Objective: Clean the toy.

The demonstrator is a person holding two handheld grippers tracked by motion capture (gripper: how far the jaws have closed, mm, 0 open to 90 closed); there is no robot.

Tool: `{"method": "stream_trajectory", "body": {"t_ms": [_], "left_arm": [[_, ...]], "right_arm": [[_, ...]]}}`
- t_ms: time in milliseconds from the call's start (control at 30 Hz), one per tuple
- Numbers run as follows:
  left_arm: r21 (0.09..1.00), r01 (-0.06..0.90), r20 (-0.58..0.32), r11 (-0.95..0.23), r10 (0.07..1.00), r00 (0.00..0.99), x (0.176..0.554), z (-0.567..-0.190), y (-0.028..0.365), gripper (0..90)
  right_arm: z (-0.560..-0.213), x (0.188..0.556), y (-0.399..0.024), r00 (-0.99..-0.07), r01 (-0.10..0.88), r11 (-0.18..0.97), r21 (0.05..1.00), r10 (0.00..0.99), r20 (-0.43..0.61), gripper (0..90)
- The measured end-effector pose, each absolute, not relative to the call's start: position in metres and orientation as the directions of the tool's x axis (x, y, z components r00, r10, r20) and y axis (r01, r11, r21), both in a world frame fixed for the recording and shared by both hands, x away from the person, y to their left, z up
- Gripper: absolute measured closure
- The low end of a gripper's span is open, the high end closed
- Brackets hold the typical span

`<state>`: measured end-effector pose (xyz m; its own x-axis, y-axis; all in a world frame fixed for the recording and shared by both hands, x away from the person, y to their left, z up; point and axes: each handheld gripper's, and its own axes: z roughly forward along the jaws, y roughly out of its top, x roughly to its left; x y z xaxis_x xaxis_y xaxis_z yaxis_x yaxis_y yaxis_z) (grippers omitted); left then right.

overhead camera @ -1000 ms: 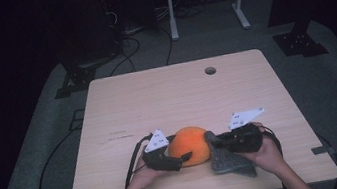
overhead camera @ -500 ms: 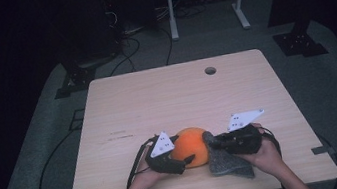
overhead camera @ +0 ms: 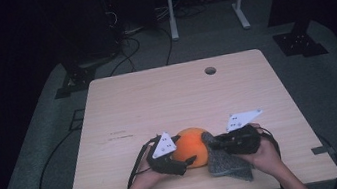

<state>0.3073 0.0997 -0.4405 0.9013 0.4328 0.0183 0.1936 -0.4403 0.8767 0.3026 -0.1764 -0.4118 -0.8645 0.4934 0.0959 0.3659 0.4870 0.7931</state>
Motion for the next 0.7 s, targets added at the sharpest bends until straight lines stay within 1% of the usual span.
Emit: {"method": "stream_trajectory", "body": {"t_ms": [33, 67, 100, 133, 167, 233, 300, 333, 367, 433, 467, 533, 600, 633, 667, 700], "left_arm": [[0.880, 0.211, -0.005, -0.425, 0.437, 0.899, 0.309, -0.440, 0.102, 13.2], [0.880, 0.211, -0.005, -0.425, 0.437, 0.899, 0.309, -0.440, 0.102, 12.4], [0.885, 0.263, -0.065, -0.384, 0.458, 0.886, 0.313, -0.441, 0.105, 11.7], [0.885, 0.263, -0.065, -0.384, 0.458, 0.886, 0.313, -0.441, 0.105, 11.9], [0.883, 0.284, -0.086, -0.375, 0.464, 0.881, 0.314, -0.441, 0.106, 14.0], [0.878, 0.219, -0.002, -0.425, 0.455, 0.891, 0.308, -0.439, 0.102, 20.0], [0.868, 0.135, 0.091, -0.478, 0.419, 0.903, 0.302, -0.436, 0.096, 22.6], [0.868, 0.135, 0.091, -0.478, 0.419, 0.903, 0.302, -0.436, 0.096, 23.0], [0.855, 0.076, 0.153, -0.512, 0.390, 0.908, 0.296, -0.434, 0.087, 23.0], [0.852, 0.060, 0.168, -0.521, 0.381, 0.909, 0.293, -0.433, 0.083, 21.4], [0.852, 0.060, 0.168, -0.521, 0.381, 0.909, 0.293, -0.433, 0.083, 18.9], [0.885, 0.147, 0.048, -0.441, 0.402, 0.915, 0.301, -0.433, 0.092, 12.2], [0.909, 0.250, -0.087, -0.334, 0.435, 0.896, 0.309, -0.433, 0.102, 12.3], [0.904, 0.288, -0.127, -0.316, 0.446, 0.886, 0.313, -0.433, 0.106, 12.5], [0.898, 0.310, -0.149, -0.311, 0.448, 0.881, 0.314, -0.434, 0.107, 14.5], [0.898, 0.310, -0.149, -0.311, 0.448, 0.881, 0.314, -0.434, 0.107, 18.5]], "right_arm": [[-0.419, 0.304, -0.177, -0.862, 0.382, 0.491, 0.783, 0.494, 0.111, 77.8], [-0.419, 0.304, -0.177, -0.862, 0.382, 0.491, 0.783, 0.494, 0.111, 77.8], [-0.423, 0.307, -0.182, -0.858, 0.399, 0.507, 0.765, 0.502, 0.115, 77.9], [-0.423, 0.307, -0.182, -0.858, 0.399, 0.507, 0.765, 0.502, 0.115, 77.9], [-0.424, 0.305, -0.184, -0.852, 0.403, 0.539, 0.740, 0.516, 0.088, 77.7], [-0.422, 0.303, -0.186, -0.854, 0.394, 0.539, 0.744, 0.514, 0.080, 77.6], [-0.412, 0.298, -0.186, -0.862, 0.361, 0.522, 0.773, 0.502, 0.064, 77.6], [-0.412, 0.298, -0.186, -0.862, 0.361, 0.522, 0.773, 0.502, 0.064, 77.6], [-0.398, 0.294, -0.181, -0.878, 0.323, 0.475, 0.818, 0.473, 0.072, 77.6], [-0.394, 0.293, -0.174, -0.884, 0.294, 0.502, 0.813, 0.467, 0.031, 77.5], [-0.396, 0.293, -0.172, -0.885, 0.288, 0.518, 0.805, 0.465, 0.017, 77.6], [-0.406, 0.296, -0.174, -0.883, 0.317, 0.526, 0.789, 0.468, 0.043, 77.8], [-0.412, 0.299, -0.180, -0.878, 0.345, 0.526, 0.777, 0.474, 0.069, 77.9], [-0.413, 0.300, -0.182, -0.875, 0.355, 0.527, 0.772, 0.478, 0.076, 78.0], [-0.413, 0.299, -0.184, -0.874, 0.356, 0.537, 0.765, 0.480, 0.069, 78.1], [-0.412, 0.299, -0.185, -0.872, 0.358, 0.545, 0.758, 0.486, 0.062, 78.1]]}}
